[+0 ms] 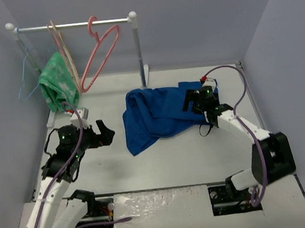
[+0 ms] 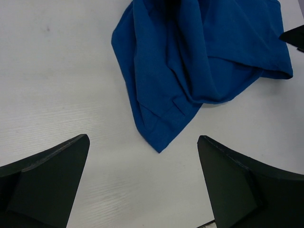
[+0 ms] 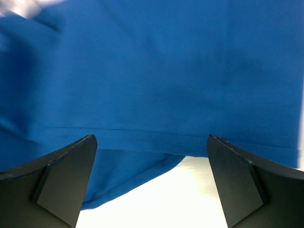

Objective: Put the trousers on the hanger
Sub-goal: Flatten out the trousers at the center of the board.

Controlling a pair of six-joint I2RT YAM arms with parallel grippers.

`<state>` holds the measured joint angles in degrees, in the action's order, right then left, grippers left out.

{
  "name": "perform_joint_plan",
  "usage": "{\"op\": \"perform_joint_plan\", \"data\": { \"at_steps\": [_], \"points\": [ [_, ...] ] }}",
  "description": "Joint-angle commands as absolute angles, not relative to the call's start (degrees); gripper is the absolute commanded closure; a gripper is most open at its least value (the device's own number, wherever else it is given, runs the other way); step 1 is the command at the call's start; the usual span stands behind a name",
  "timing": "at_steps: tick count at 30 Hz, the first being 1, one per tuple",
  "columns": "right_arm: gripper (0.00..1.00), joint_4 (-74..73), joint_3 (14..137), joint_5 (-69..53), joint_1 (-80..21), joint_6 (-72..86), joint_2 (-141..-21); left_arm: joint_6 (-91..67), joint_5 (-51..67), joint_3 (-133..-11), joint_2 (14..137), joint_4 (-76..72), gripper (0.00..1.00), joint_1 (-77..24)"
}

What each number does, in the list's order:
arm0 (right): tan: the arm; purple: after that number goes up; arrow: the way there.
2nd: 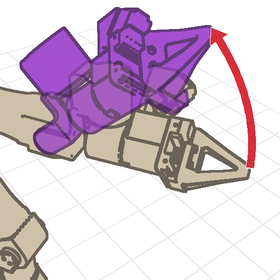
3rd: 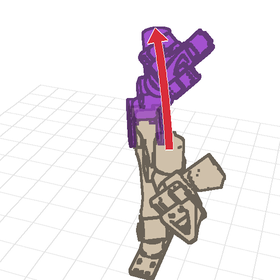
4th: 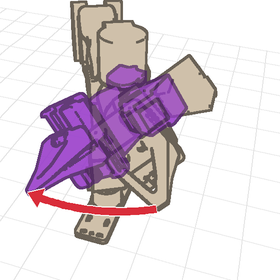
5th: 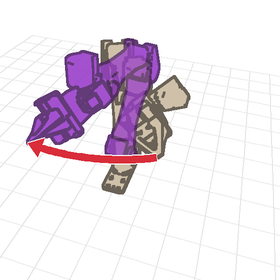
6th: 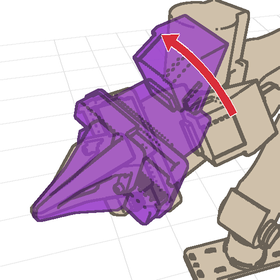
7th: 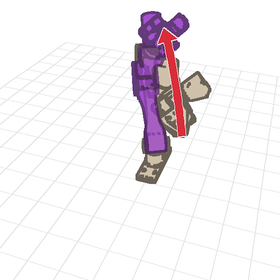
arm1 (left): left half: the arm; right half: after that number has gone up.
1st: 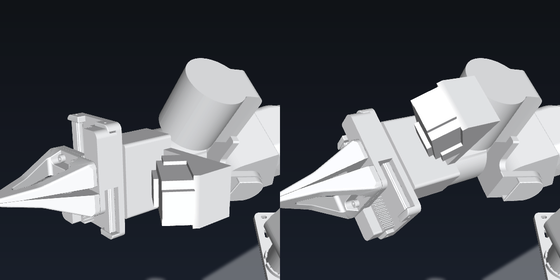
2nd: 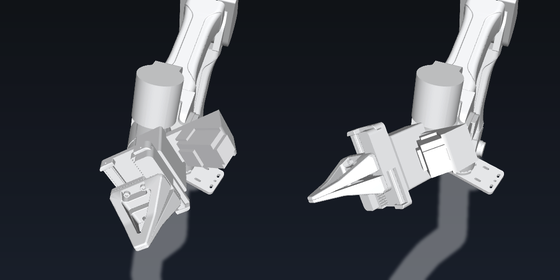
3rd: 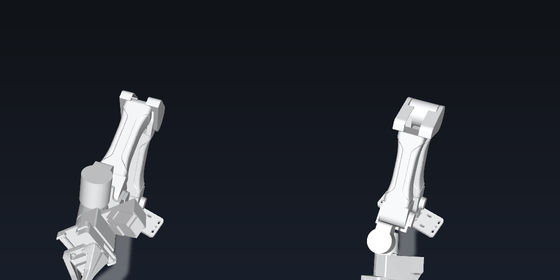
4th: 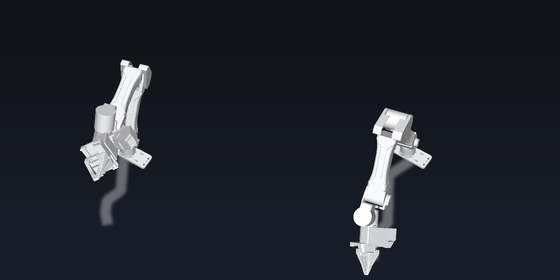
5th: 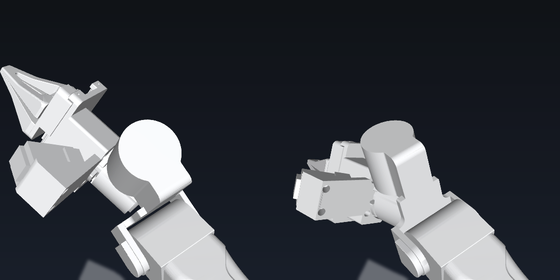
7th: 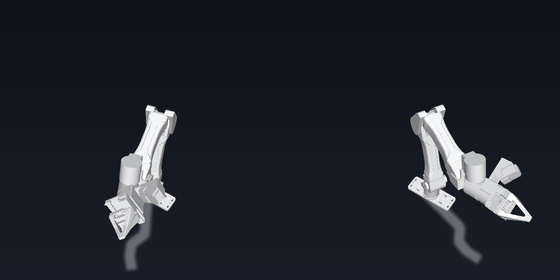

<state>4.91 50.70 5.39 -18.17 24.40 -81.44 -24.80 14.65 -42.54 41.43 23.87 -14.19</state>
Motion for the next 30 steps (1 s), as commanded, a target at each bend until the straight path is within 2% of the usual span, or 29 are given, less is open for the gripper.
{"op": "perform_joint_plan", "data": {
  "at_steps": [1,4,6,13,20,23,26,29,30],
  "points": [
    [0.02,10.1,50.6,0.8,-17.2,27.6,-86.2,-34.8,11.1,-41.3,50.9,12.4,0.03,-24.3],
    [0.02,12.4,49.8,1.4,-17.1,28.2,-87.5,-36.7,-3.5,-42.9,59.4,11.2,0.03,-33.1],
    [0.03,12.8,49.6,2.2,-17.1,28.2,-87.6,-40.3,-6.9,-43.2,63.9,10.2,0.03,-36.0],
    [0.03,13.8,49.3,6.9,-17.1,27.5,-87.6,-48.4,-8.3,-41.7,78.4,6.6,0.07,-36.2],
    [0.03,15.2,48.8,7.8,-17.0,27.6,-89.4,-50.9,-6.9,-40.5,84.6,1.2,0.12,-36.4],
    [0.03,16.1,48.2,9.0,-17.1,28.2,-90.0,-51.7,-6.1,-40.3,86.7,1.0,0.18,-36.6],
    [0.04,16.3,48.2,10.6,-17.0,29.1,-91.1,-53.3,-5.7,-38.9,88.0,-1.3,0.33,-36.7],
    [0.03,16.0,47.7,12.9,-17.0,30.8,-91.6,-53.8,-5.4,-38.1,88.3,-1.6,0.63,-36.7],
    [0.03,16.0,47.3,13.6,-17.0,31.4,-91.6,-53.5,-5.9,-38.1,87.9,-1.0,0.76,-36.7]
  ]
}}
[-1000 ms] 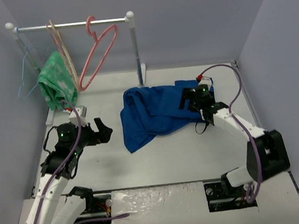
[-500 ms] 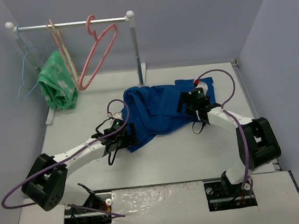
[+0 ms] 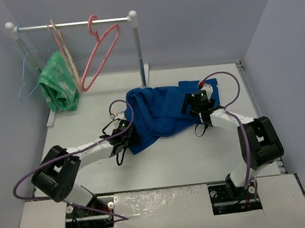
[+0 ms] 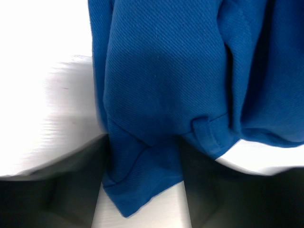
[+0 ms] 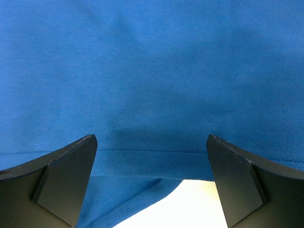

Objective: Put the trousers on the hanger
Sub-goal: Flatten out the trousers at the center of the board.

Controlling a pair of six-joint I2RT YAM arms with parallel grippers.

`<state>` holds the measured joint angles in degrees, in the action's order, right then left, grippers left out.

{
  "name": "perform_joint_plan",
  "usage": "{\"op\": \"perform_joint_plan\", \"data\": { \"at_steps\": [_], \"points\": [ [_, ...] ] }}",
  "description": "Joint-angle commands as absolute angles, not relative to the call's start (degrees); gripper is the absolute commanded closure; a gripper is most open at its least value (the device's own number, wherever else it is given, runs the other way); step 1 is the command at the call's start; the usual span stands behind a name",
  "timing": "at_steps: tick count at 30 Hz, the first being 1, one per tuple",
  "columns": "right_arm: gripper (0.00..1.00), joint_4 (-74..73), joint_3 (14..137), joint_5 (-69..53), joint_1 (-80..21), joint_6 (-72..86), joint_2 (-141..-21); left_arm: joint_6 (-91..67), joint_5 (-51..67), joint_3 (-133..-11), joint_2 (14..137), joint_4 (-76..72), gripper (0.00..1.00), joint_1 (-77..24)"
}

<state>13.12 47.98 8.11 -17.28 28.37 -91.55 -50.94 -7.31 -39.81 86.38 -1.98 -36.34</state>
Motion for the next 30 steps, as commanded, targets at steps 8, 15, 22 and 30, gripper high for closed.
{"op": "perform_joint_plan", "data": {
  "at_steps": [8,15,22,30],
  "points": [
    [0.02,13.6,47.6,15.8,-15.2,32.9,-93.7,-42.7,-14.9,-45.3,76.2,17.0,1.00,-35.9],
    [0.02,13.1,48.4,15.1,-11.8,33.2,-95.0,-31.5,-21.8,-56.7,61.3,32.6,1.00,-31.4],
    [0.03,11.5,53.3,17.1,-6.3,31.8,-96.4,-19.0,-21.7,-67.5,56.3,45.4,1.00,-23.7],
    [0.03,8.5,66.4,22.0,-2.9,24.3,-96.2,-7.9,-29.3,-70.0,52.6,46.0,1.00,-19.4]
  ]
}}
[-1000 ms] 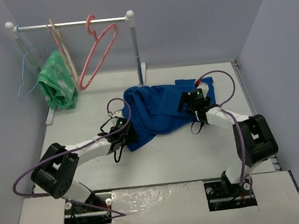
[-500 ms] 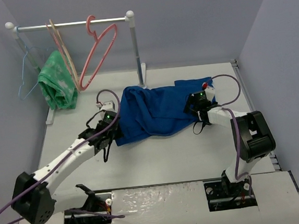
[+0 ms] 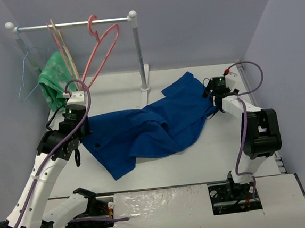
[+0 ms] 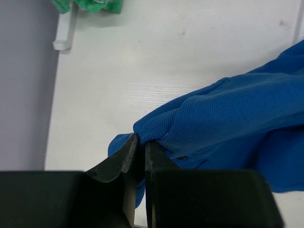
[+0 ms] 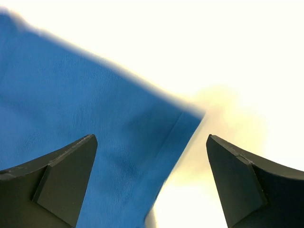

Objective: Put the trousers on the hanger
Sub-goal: Flatten out the trousers at the center of the board.

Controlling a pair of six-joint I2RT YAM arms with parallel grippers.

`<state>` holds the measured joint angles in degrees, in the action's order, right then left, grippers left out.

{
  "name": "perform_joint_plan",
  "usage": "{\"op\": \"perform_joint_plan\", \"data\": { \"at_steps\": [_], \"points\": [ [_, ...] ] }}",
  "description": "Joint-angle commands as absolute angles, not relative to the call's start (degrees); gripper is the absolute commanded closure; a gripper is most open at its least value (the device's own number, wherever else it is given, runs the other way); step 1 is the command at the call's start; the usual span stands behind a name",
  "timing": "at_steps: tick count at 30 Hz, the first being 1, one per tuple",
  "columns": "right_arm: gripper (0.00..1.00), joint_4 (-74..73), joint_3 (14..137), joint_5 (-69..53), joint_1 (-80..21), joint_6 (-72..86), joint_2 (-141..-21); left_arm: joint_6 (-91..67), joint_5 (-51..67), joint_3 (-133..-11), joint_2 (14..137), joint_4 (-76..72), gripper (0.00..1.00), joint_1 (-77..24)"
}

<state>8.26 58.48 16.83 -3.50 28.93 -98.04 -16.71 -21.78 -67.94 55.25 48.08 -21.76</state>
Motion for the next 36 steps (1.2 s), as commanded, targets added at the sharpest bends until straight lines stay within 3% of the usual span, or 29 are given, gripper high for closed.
{"op": "perform_joint_plan", "data": {
  "at_steps": [1,6,8,10,12,13,22,30,36],
  "points": [
    [0.03,8.5,68.1,21.5,-3.0,23.2,-96.3,-6.8,-29.0,-69.6,53.0,43.9,1.00,-18.1],
    [0.03,8.1,72.8,20.0,-5.4,18.1,-96.3,-5.7,-25.4,-70.8,60.3,35.1,0.96,-13.5],
    [0.03,7.8,72.2,18.7,-7.2,16.8,-94.6,-6.8,-24.1,-72.2,63.2,33.6,0.69,-12.5],
    [0.03,7.7,70.0,17.5,-9.5,16.3,-92.0,-8.1,-22.4,-73.5,64.6,33.9,0.31,-12.1],
    [0.03,7.7,66.6,17.1,-11.9,16.1,-90.2,-10.4,-19.6,-72.8,62.8,34.9,0.13,-12.2],
    [0.03,7.7,65.5,16.8,-12.8,16.4,-88.9,-12.3,-18.5,-71.8,61.0,36.0,0.10,-12.3],
    [0.03,7.9,60.2,13.1,-11.8,20.1,-89.6,-27.0,-2.0,-53.7,50.9,38.5,0.08,-12.9],
    [0.03,8.0,61.2,7.5,-2.9,23.1,-94.8,-36.5,3.2,-41.0,55.8,29.0,0.09,-15.4],
    [0.02,8.8,63.8,0.9,1.8,19.9,-99.8,-40.5,-2.1,-39.0,64.4,22.1,0.10,-22.0]
  ]
}}
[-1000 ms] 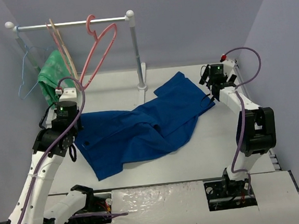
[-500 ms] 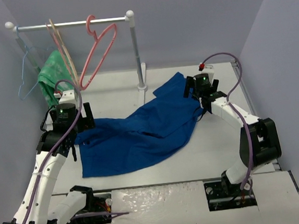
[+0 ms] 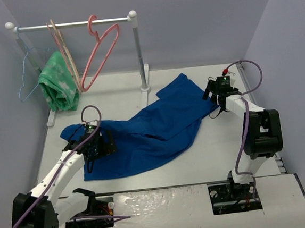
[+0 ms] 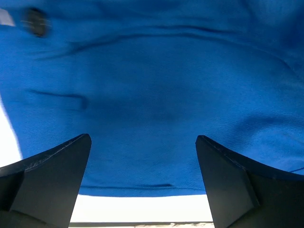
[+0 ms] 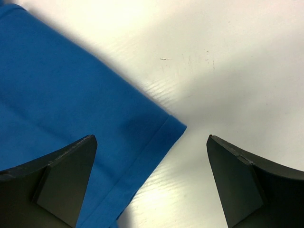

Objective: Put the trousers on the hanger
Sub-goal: Flatten out the trousers at the center of the board.

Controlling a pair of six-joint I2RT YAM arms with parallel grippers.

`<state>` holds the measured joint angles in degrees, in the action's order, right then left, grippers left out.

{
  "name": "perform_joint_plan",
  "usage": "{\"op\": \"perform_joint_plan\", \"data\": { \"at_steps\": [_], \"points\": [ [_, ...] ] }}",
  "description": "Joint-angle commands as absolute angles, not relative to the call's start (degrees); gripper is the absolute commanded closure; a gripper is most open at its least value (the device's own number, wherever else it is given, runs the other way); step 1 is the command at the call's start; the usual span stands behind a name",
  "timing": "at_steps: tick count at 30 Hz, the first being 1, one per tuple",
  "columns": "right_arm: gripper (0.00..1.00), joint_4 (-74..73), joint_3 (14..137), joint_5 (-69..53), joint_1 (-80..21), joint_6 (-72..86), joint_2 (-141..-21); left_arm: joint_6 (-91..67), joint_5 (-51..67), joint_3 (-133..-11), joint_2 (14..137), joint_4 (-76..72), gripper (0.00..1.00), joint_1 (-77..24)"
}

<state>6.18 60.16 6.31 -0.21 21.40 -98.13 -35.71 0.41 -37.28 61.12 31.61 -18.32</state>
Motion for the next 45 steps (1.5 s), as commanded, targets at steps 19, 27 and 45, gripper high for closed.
{"op": "perform_joint_plan", "data": {
  "at_steps": [19,27,45],
  "points": [
    [0.74,14.5,66.5,-20.1,4.5,13.5,-109.8,-44.1,0.5,-35.3,57.4,32.7,0.14,-22.9],
    [1.00,7.5,76.2,-11.2,1.9,8.6,-95.5,-42.1,1.8,-37.2,59.7,33.5,0.15,-22.8],
    [0.39,3.5,93.1,-2.2,-13.4,-6.5,-107.0,-37.5,-0.7,-44.1,55.1,40.0,0.16,-22.9]
  ]
}}
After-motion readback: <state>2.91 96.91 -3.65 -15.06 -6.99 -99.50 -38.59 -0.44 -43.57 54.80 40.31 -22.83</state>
